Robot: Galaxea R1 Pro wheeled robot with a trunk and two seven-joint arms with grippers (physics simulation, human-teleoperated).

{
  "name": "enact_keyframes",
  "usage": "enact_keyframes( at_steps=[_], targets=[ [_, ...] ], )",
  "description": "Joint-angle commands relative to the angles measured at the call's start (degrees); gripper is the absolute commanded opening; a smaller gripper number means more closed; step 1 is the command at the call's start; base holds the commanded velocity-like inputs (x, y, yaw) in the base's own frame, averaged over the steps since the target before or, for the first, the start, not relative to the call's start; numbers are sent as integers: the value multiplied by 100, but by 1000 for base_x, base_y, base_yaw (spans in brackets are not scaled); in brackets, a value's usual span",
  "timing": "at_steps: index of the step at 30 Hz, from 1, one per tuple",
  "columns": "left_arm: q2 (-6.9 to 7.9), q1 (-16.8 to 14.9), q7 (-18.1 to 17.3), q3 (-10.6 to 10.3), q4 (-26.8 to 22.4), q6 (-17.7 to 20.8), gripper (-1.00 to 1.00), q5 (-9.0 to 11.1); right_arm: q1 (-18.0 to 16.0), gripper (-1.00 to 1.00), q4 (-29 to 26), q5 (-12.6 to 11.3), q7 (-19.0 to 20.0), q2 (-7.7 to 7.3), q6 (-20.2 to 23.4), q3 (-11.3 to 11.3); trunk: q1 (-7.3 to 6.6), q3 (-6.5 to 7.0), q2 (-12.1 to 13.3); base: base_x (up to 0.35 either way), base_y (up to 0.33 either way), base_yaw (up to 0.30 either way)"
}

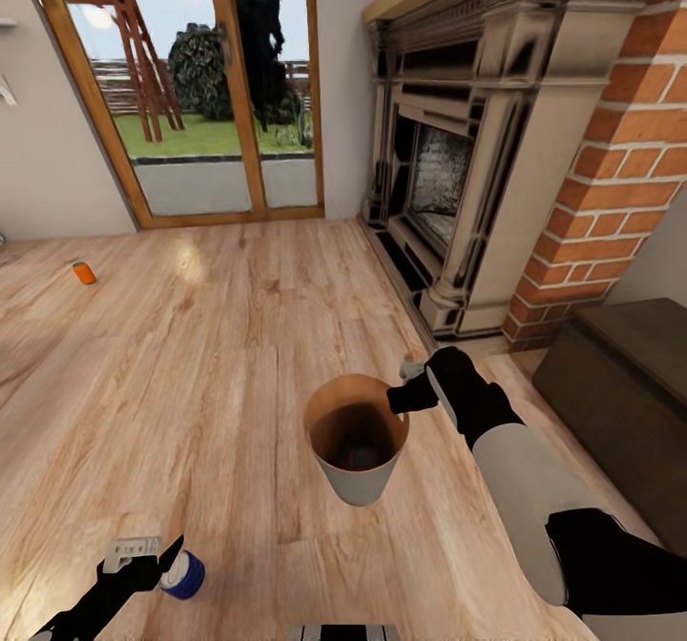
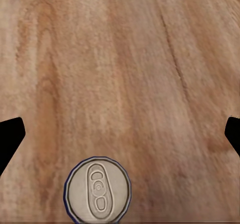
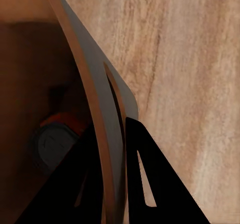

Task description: Put the three can of soda from the living room inside the tash can in the kitchen.

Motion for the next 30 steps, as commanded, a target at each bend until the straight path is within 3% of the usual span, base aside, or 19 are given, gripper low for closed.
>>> enact_keyframes(
  at_steps=[1, 8, 16, 19, 24, 30],
  targets=[
    [0, 0, 2, 1, 2, 1, 100, -1, -3, -100, -2, -175, 44, 2, 29, -8, 1, -22, -2, 0, 0, 0],
    [-1, 0, -1, -5, 9, 4, 100, -4, -3, -100, -5, -172, 44, 6, 29, 0, 19, -177, -12, 0, 0, 0],
    [-1, 0, -25, -6, 5, 4, 100, -6, -3, -100, -5, -172, 44, 10, 29, -3, 19, -177, -12, 0, 0, 0],
    [-1, 0, -26, -6, 7, 4, 100, -5, -6, -100, -8, -172, 44, 13, 29, -3, 27, -244, -16, 0, 0, 0],
    [-1, 0, -27, -6, 10, 4, 100, -12, -329, -100, -7, -172, 44, 8, 29, -10, 40, -354, -22, 0, 0, 0],
    [-1, 0, -28, -6, 10, 4, 100, -13, -480, -100, -5, -172, 44, 14, 29, -11, 50, -443, -28, 0, 0, 0]
  ],
)
